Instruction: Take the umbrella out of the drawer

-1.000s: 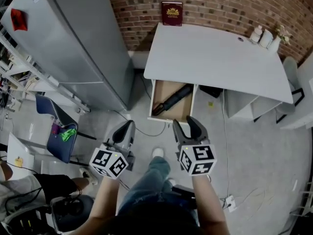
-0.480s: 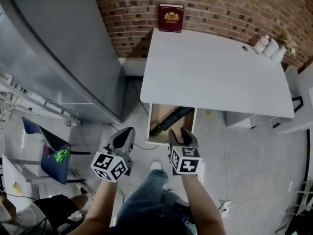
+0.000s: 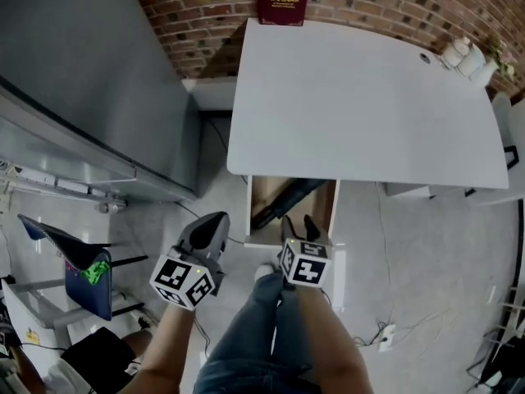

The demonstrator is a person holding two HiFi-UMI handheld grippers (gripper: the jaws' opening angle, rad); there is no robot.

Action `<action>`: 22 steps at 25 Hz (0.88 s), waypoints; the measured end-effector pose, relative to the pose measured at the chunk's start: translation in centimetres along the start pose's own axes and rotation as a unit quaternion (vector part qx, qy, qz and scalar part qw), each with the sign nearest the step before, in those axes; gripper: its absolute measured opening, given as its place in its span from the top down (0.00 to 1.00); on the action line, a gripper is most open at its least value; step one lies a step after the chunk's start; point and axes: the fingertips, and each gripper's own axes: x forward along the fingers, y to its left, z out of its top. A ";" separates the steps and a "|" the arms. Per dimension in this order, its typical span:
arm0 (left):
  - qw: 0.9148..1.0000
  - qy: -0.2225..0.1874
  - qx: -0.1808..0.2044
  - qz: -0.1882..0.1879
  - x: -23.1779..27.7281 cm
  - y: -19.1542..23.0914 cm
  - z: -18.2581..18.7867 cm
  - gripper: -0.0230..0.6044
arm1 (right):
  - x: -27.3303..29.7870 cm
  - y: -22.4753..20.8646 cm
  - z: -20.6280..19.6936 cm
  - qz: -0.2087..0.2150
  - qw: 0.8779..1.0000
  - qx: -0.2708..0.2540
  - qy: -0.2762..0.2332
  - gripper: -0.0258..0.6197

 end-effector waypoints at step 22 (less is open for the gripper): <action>0.999 0.042 -0.005 0.018 6.6 1.9 -10.6 0.97 | 15.9 -8.0 -6.8 -0.043 0.984 0.170 0.043 0.48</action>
